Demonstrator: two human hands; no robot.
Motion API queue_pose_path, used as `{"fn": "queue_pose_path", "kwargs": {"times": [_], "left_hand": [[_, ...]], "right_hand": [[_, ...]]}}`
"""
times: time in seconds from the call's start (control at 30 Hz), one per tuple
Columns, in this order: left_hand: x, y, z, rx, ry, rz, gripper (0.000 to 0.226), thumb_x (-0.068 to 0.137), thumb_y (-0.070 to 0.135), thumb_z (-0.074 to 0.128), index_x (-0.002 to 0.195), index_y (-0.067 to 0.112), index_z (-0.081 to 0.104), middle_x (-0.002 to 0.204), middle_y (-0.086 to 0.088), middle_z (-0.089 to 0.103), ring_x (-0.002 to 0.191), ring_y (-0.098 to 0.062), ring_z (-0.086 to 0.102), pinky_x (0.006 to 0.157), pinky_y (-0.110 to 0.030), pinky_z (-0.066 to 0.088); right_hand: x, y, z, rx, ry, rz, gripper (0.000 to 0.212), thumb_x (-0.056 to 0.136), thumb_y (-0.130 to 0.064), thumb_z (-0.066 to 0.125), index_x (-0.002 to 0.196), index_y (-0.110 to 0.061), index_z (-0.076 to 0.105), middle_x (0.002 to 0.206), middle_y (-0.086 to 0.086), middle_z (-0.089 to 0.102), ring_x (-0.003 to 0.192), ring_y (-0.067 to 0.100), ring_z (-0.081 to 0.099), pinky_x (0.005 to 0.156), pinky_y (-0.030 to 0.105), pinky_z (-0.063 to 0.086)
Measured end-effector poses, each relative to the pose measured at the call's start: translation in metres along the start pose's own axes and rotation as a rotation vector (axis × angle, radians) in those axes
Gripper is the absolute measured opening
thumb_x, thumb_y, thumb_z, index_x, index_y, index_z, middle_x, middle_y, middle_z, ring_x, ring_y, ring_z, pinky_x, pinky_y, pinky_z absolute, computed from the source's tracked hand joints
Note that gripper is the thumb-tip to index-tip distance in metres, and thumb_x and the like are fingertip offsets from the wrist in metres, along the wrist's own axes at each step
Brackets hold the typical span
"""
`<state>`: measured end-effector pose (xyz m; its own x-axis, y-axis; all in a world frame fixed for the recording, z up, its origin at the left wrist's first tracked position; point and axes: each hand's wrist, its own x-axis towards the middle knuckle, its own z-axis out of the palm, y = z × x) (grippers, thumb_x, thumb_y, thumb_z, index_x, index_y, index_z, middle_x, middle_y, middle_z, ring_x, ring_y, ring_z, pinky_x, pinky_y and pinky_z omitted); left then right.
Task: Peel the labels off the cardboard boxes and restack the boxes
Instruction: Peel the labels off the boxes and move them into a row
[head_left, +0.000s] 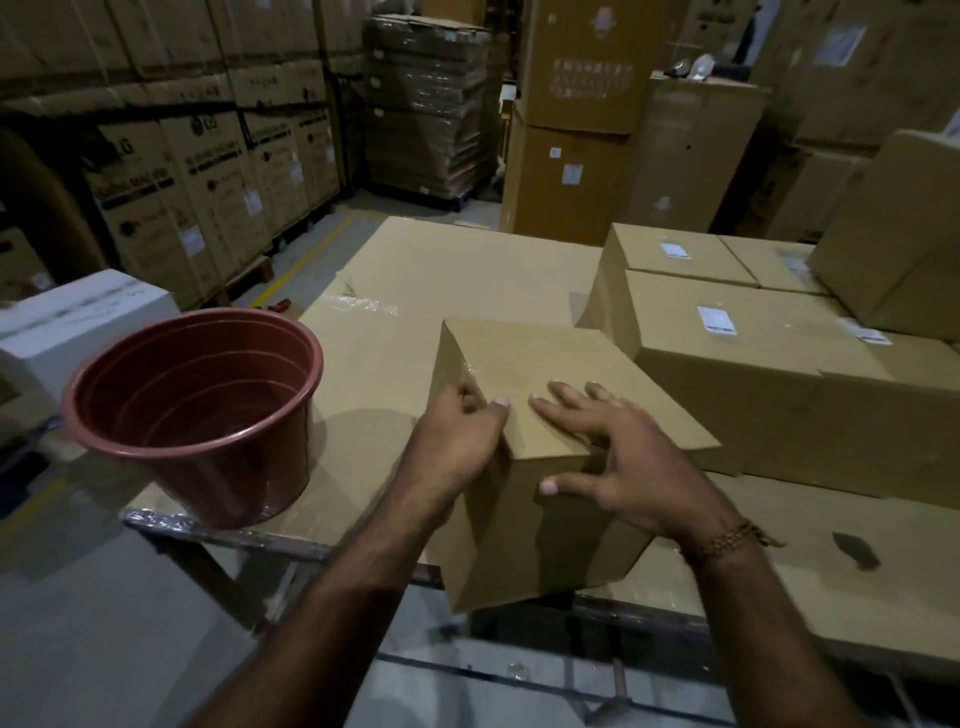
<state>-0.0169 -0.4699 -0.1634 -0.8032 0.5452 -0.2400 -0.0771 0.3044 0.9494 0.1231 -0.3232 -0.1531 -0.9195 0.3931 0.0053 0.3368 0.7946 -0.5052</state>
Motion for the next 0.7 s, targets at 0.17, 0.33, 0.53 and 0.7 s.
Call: {"fn": "queue_pose_path", "kwargs": {"times": [0.17,0.33,0.53,0.7], "left_hand": [[-0.003,-0.023,0.014,0.082,0.003,-0.087,0.058,0.100,0.045,0.066,0.149,0.026,0.042,0.121,0.005,0.057,0.115,-0.024,0.060,0.102,-0.051,0.054],[0.010,-0.047,0.015,0.104,0.080,-0.019,0.062,0.102,0.051,0.060,0.152,0.020,0.040,0.144,-0.005,0.060,0.124,-0.026,0.061,0.104,-0.048,0.053],[0.054,-0.050,0.000,0.231,0.165,0.171,0.069,0.109,0.059,0.034,0.163,0.017,0.030,0.165,-0.015,0.035,0.149,-0.034,0.038,0.119,-0.045,0.033],[0.102,-0.081,-0.008,0.187,0.019,0.184,0.093,0.089,0.092,0.012,0.154,0.032,0.043,0.158,-0.005,0.049,0.148,-0.028,0.041,0.124,-0.054,0.029]], "right_hand": [[-0.007,0.011,0.018,-0.035,-0.084,-0.008,0.093,0.079,-0.030,0.090,0.154,-0.053,0.038,0.171,-0.022,0.016,0.162,0.012,-0.003,0.132,0.054,-0.003],[-0.016,0.022,0.028,-0.048,-0.048,0.027,0.095,0.082,-0.024,0.088,0.154,-0.056,0.036,0.171,-0.024,0.009,0.163,0.015,-0.010,0.131,0.051,-0.009],[-0.045,-0.009,0.040,-0.057,0.017,0.186,0.107,0.067,-0.094,0.063,0.160,-0.058,0.024,0.175,-0.012,-0.008,0.161,0.027,-0.021,0.123,0.064,-0.018],[-0.038,-0.015,0.080,-0.076,0.201,0.223,0.106,0.075,-0.084,0.067,0.163,-0.050,0.020,0.177,-0.009,-0.008,0.159,0.030,-0.026,0.122,0.078,0.009]]}}
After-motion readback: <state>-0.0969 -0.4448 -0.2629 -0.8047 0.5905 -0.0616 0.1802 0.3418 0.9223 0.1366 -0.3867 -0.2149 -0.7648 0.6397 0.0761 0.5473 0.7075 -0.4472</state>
